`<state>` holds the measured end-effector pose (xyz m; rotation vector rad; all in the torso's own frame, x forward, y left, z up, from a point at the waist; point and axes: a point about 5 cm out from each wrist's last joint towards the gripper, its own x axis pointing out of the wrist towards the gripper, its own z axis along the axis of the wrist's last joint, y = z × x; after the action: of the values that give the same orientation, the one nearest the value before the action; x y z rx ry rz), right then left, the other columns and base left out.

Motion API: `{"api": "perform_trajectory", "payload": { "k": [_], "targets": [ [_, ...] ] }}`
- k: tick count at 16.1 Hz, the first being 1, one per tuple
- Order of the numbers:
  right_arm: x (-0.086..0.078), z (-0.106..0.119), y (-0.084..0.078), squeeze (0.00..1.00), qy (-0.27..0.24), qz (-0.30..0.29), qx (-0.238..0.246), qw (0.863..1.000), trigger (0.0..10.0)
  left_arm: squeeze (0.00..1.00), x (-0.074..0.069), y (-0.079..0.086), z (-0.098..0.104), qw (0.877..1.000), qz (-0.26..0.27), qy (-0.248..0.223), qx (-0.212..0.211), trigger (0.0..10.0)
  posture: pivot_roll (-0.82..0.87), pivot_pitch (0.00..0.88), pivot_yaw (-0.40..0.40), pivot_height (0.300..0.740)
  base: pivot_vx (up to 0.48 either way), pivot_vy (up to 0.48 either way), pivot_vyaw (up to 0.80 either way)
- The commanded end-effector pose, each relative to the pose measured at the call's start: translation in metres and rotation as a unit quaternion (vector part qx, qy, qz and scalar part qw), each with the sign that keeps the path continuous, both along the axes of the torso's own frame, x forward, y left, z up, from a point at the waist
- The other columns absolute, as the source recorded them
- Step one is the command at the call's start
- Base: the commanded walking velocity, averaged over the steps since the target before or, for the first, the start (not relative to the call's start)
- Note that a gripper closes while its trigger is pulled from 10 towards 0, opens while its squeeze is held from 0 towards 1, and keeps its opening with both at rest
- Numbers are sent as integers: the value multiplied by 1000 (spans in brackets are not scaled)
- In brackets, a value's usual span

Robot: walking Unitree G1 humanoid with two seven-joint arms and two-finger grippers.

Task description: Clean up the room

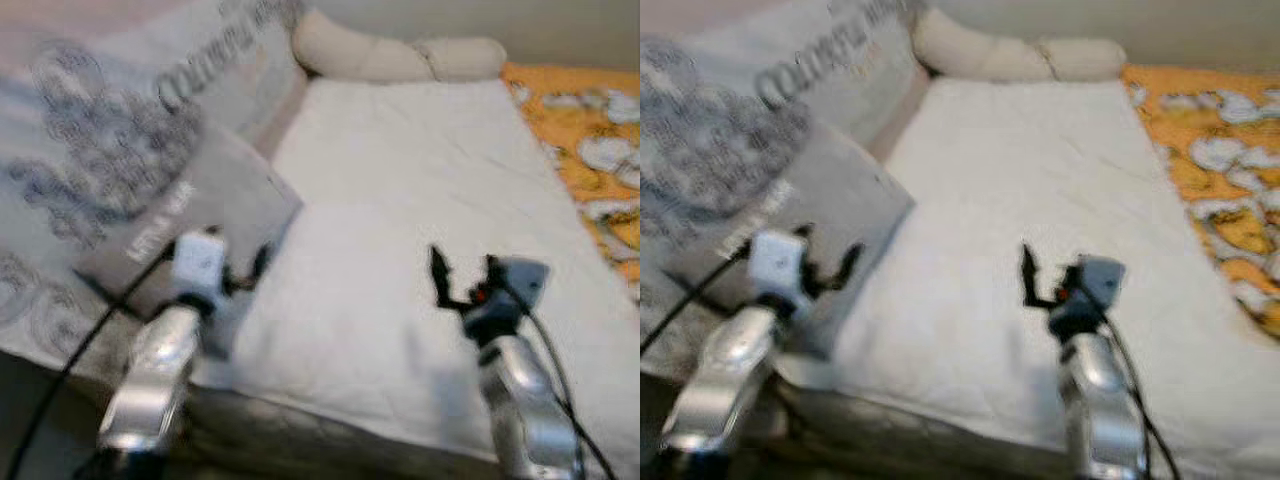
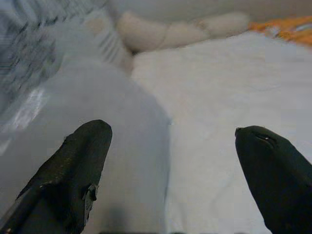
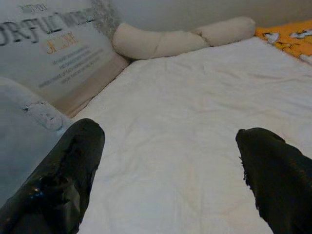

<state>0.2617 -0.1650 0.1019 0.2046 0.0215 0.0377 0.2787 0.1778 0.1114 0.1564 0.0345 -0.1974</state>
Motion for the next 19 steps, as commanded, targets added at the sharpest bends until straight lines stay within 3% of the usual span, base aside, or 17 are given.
{"api": "perform_trajectory", "payload": {
  "k": [1,2,4,6,11,19],
  "targets": [
    [1,0,-4,1000,0,-13,-24,1000,10000,957,-1,3,-3,1000,13,5,-4,10000,-14,0,49,740,0,-341,0],
    [2,-3,-6,1000,3,-27,-48,998,10000,953,-3,5,-6,1000,19,9,-3,10000,-1,0,39,740,0,-341,0],
    [3,-3,-5,1000,-10,-24,-36,999,10000,953,-7,10,-5,999,30,13,-1,10000,9,0,32,740,0,-345,0],
    [6,-5,-8,1000,0,-42,-56,998,10000,949,-8,12,-6,999,35,16,2,10000,11,0,24,740,0,-343,0],
    [13,-13,-15,1000,27,-64,-35,997,10000,945,-14,26,-12,997,68,35,29,10000,32,0,-10,740,0,-328,0],
    [13,-25,-5,1000,63,-25,-48,997,10000,945,-12,30,-16,994,88,49,31,10000,27,0,-1,740,0,-311,0]
  ]
}}
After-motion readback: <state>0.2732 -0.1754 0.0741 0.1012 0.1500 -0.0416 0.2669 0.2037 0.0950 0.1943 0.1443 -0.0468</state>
